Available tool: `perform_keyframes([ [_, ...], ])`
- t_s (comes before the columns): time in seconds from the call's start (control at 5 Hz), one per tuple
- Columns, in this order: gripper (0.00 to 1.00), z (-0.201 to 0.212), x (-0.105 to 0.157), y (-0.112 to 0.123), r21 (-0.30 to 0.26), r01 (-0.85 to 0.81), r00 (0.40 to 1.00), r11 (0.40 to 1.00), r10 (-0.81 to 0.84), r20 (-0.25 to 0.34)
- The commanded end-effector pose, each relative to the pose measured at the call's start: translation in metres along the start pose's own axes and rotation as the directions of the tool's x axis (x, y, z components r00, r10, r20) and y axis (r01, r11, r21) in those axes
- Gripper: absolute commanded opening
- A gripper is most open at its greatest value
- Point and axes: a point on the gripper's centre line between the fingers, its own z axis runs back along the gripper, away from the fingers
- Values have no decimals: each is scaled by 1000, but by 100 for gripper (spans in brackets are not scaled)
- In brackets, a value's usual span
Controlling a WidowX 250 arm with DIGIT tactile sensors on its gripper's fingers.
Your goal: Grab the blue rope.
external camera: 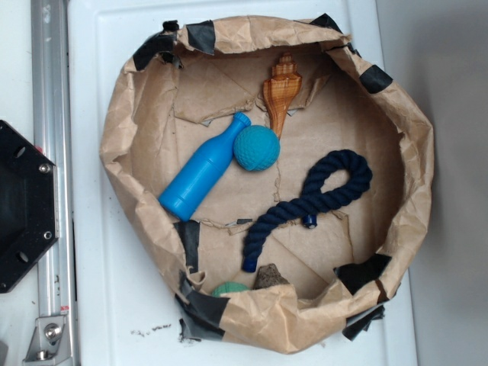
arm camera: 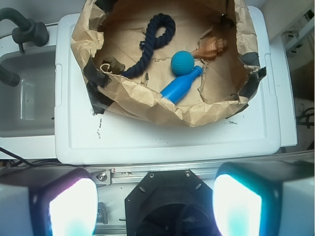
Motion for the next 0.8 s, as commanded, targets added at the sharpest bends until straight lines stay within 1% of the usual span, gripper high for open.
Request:
perform_keyframes([
  [0.0, 100, 0, 0, 0, 0, 0, 1000, 1000, 0, 0],
  [0.2, 100, -28, 47, 4, -2, -214, 976, 977, 213, -39],
  [0.4, 100, -69, 92, 13, -34, -442, 893, 896, 444, 73],
  [0.6, 100, -117, 135, 18, -130, -643, 745, 755, 656, 120],
])
